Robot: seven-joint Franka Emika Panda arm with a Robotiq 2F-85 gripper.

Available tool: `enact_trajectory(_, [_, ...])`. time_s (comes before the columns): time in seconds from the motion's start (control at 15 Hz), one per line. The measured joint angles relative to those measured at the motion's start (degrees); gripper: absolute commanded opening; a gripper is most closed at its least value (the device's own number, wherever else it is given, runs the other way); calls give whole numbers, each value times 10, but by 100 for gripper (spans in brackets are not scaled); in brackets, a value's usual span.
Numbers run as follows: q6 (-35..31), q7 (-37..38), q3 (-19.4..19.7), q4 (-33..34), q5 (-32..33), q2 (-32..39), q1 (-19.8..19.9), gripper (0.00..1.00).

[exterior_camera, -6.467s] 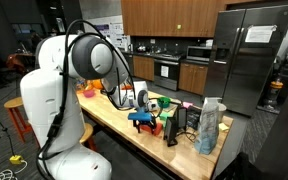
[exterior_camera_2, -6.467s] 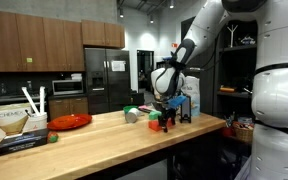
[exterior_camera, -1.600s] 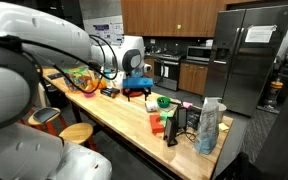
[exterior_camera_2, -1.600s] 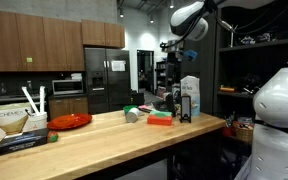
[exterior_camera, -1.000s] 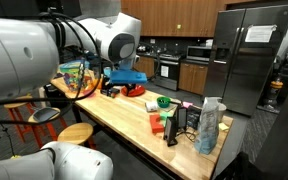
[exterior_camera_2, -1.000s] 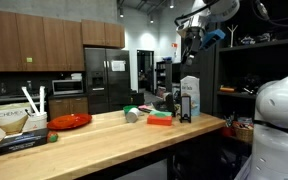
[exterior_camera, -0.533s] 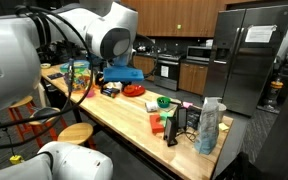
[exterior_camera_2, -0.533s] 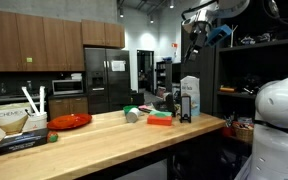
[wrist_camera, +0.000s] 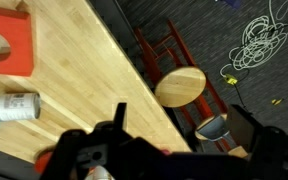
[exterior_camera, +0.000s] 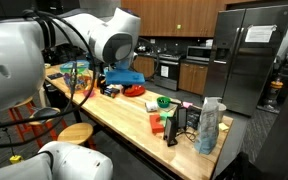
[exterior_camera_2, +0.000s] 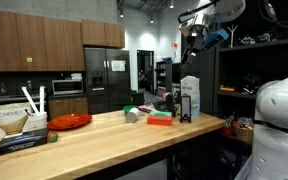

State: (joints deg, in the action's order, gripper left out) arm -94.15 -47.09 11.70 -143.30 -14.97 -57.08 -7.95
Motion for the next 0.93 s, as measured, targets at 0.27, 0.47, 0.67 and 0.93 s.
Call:
enact_trajectory(0.27, [-30, -58, -11, -19, -52, 16, -66, 100])
enact_trajectory(0.47, [-44, -118, -23, -20, -75, 41, -112, 100])
enact_trajectory(0.67, [-42, -201, -24, -19, -75, 68, -129, 100])
enact_trajectory(0.93, [-26, -302, -24, -18, -75, 97, -130, 100])
